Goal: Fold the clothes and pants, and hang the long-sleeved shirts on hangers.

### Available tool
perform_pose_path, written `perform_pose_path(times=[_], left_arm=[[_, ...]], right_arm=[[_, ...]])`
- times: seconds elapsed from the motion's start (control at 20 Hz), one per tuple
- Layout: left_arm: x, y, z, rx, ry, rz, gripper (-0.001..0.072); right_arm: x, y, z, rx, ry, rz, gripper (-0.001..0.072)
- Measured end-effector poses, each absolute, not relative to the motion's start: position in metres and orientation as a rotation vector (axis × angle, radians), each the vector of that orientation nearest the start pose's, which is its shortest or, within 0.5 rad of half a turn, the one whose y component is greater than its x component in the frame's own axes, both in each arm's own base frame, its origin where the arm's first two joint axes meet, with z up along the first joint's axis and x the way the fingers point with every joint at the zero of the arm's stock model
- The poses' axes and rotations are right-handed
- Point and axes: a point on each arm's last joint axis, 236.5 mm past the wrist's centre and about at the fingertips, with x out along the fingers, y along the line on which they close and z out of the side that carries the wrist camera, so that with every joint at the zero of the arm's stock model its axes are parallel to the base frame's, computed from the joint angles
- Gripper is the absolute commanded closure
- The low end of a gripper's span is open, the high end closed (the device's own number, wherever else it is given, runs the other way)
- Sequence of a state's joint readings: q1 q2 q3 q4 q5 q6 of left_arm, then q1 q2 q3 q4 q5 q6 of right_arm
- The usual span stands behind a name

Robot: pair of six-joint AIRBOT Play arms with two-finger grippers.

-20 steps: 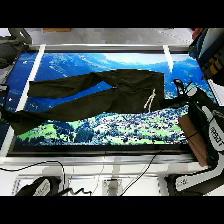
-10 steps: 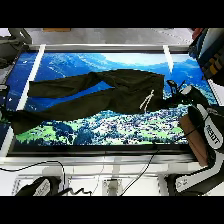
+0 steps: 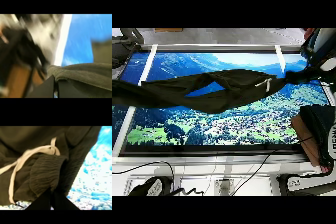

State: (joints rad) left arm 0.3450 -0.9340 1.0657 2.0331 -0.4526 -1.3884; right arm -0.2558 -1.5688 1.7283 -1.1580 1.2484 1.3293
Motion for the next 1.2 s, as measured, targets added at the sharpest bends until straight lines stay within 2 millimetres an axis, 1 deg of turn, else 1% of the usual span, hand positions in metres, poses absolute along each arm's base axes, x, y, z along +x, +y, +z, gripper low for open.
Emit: perform_pose_path(times=[0.05,0.1,0.15,0.2,0.3,0.45,0.5,0.6,0.7,0.8,0.85,1.0,1.1,1.2], left_arm=[[0.403,0.194,0.243,0.569,0.412,0.439,0.0676],[0.403,0.195,0.247,0.572,0.406,0.445,0.0676],[0.402,0.199,0.244,0.569,0.42,0.451,0.0676],[0.4,0.204,0.236,0.561,0.456,0.46,0.0676],[0.393,0.22,0.213,0.545,0.551,0.482,0.0676],[0.377,0.244,0.165,0.529,0.75,0.497,0.0676],[0.371,0.25,0.147,0.523,0.825,0.495,0.0676],[0.362,0.257,0.118,0.515,0.939,0.482,0.0676],[0.356,0.261,0.096,0.513,1.021,0.464,0.0675],[0.353,0.263,0.082,0.523,1.074,0.443,0.0676],[0.352,0.264,0.078,0.542,1.096,0.431,0.0675],[0.351,0.268,0.082,0.619,1.115,0.411,0.0675],[0.359,0.27,0.096,0.662,1.057,0.415,0.0676],[0.378,0.268,0.12,0.716,0.942,0.417,0.0676]], right_arm=[[0.496,-0.043,0.114,0.251,1.003,0.162,0.069],[0.489,-0.048,0.117,0.255,1.023,0.153,0.069],[0.48,-0.052,0.117,0.254,1.057,0.145,0.069],[0.469,-0.058,0.113,0.249,1.103,0.132,0.069],[0.447,-0.067,0.103,0.241,1.2,0.106,0.0691],[0.42,-0.078,0.092,0.221,1.314,0.071,0.0691],[0.414,-0.082,0.09,0.215,1.339,0.055,0.069],[0.406,-0.089,0.087,0.205,1.375,0.024,0.069],[0.4,-0.094,0.086,0.199,1.398,0.006,0.0691],[0.394,-0.096,0.084,0.196,1.422,-0.005,0.069],[0.393,-0.097,0.084,0.194,1.427,-0.009,0.069],[0.39,-0.099,0.09,0.183,1.417,-0.021,0.069],[0.394,-0.101,0.098,0.17,1.378,-0.033,0.069],[0.402,-0.105,0.109,0.145,1.313,-0.042,0.069]])
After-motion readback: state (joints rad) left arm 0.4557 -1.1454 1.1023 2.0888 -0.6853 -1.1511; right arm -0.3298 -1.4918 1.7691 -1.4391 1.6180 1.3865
